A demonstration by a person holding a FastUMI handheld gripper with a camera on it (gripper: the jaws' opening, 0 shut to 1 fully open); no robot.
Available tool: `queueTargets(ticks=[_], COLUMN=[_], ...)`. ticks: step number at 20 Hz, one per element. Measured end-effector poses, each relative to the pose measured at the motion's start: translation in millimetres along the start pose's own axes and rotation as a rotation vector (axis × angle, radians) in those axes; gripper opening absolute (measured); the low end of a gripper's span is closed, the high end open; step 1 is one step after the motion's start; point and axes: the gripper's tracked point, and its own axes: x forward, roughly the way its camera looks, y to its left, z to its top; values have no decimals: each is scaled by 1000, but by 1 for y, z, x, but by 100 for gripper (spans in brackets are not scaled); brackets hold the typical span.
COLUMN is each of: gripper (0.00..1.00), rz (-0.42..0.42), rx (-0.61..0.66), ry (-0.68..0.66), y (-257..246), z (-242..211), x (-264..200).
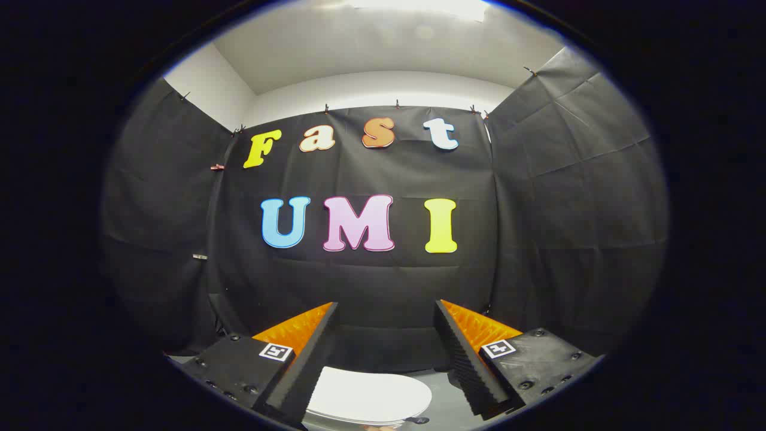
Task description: Open the toilet lid.
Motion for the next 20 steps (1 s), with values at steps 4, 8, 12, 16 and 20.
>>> queueTargets(ticks=[4,8,12,16,20], gripper=[99,99,99,99,99], rz=[-7,-13,-21,-20,-24], rx=[-1,-13,-14,-18,-16], ry=[5,6,-3,-1,6], y=[-2,-4,-5,-4,-6], z=[1,0,4,4,3], x=[1,-1,-2,-2,-1])
